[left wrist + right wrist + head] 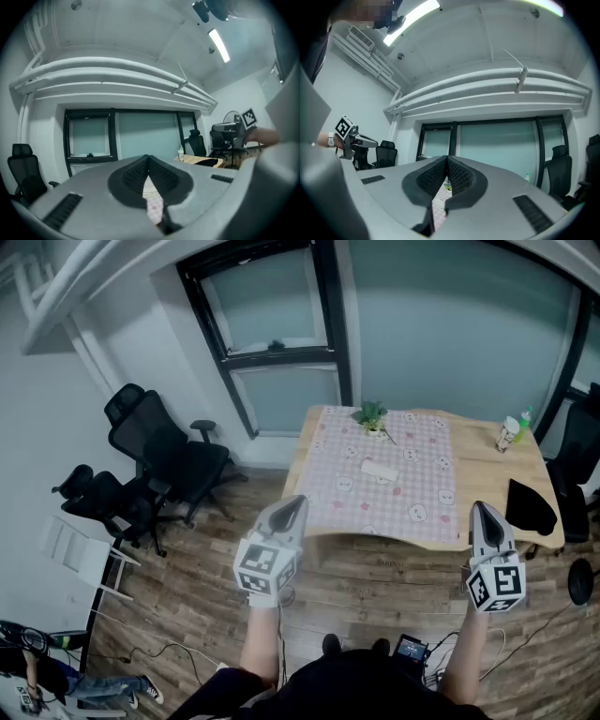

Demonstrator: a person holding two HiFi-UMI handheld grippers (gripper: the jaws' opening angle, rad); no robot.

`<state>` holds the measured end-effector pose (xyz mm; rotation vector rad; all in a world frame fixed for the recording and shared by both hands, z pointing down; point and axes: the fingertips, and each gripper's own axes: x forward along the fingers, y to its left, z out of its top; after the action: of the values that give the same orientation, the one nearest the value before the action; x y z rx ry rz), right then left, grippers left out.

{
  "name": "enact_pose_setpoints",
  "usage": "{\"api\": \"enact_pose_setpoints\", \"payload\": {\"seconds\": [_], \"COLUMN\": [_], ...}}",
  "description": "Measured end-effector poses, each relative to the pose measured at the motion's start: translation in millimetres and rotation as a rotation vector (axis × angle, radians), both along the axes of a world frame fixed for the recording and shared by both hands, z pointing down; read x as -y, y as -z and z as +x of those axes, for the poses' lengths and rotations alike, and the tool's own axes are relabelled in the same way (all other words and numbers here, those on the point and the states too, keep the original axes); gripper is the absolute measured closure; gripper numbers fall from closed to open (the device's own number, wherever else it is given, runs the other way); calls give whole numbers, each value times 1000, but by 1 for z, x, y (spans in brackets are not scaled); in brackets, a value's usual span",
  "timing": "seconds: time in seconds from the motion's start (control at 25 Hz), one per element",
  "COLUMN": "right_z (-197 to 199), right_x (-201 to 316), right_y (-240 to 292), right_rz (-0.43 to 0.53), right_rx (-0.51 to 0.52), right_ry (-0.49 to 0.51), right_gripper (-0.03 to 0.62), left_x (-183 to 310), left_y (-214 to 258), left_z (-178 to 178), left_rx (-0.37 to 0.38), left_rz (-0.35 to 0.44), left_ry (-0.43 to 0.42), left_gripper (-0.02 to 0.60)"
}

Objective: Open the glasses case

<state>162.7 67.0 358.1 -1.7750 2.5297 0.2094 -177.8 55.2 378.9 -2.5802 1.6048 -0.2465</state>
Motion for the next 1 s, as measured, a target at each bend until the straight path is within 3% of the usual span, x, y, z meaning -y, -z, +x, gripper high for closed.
{"api": "enact_pose_setpoints", "payload": {"seconds": [0.4, 0.56, 0.76, 1.0], "right_z": [13, 25, 28, 13], "right_x": [12, 12, 26, 71], "right_y": [-4, 5, 1, -14], "right_rz": [-2, 53, 80, 55], "right_rx": [4, 71, 41, 24], "right_ry": [35, 91, 110, 114], "right_gripper": [577, 577, 577, 577], "left_x": [3, 3, 6, 56], "left_y": [1, 8, 9, -6], "left_z": [19, 31, 44, 25], "left_rx": [11, 20, 34, 5], "left_rz": [-11, 5, 35, 33], "left_ry": [22, 53, 68, 94], "left_gripper": [583, 583, 583, 583]}}
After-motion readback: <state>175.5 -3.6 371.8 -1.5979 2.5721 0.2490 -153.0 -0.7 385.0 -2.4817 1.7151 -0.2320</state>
